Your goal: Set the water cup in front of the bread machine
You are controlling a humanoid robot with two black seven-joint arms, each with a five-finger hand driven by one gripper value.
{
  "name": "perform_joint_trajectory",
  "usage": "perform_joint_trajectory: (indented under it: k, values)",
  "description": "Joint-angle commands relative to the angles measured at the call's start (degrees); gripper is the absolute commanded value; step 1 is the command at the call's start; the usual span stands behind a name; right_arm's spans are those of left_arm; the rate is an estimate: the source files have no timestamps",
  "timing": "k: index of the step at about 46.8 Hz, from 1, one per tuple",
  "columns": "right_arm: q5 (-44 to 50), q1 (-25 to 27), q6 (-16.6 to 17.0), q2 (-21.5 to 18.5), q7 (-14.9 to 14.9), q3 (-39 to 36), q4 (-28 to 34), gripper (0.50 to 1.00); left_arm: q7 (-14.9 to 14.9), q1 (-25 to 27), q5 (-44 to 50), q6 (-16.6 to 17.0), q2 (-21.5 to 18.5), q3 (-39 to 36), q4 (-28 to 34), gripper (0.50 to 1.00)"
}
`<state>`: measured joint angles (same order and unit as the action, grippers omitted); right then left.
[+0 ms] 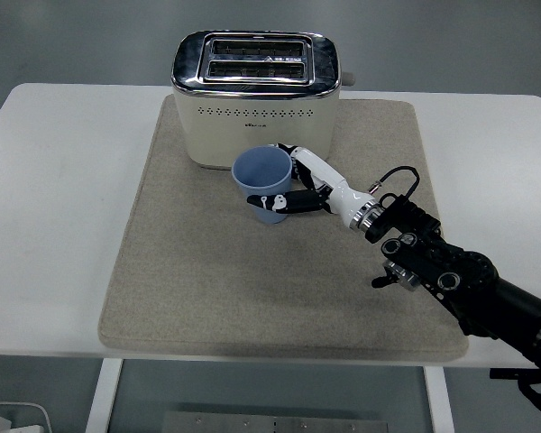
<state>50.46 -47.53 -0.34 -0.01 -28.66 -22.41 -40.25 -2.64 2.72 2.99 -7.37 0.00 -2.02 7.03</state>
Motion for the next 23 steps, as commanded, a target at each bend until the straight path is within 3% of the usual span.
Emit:
perform_joint_trajectory:
  k: [1,2,5,12,23]
  values:
    - [-0.09,0.16,-0.01,0.01,0.01,-0.09,0.00,0.500,0.00,0.00,0.00,-0.01,0.00,0.00,0.00,0.996]
    - [-0.09,0.16,-0.01,0.01,0.01,-0.09,0.00,0.508,0.00,0.00,0.00,-0.01,0.00,0.00,0.00,0.996]
    - [-0.09,0.16,-0.01,0.01,0.01,-0.09,0.00,0.610,0.09,0.00,0.00,-0.01,0.00,0.00,0.00,0.996]
    - [-0.53,0.16,0.07,0.01,0.01,0.00,-0.01,0.923,0.00,0.00,0.00,-0.01,0.00,-0.09,0.00,0.996]
    - [-1.15,0.24,-0.01,0.01,0.71,-0.44,-0.71,0.926,0.09,0.00,0.00,-0.01,0.00,0.00,0.00,0.999]
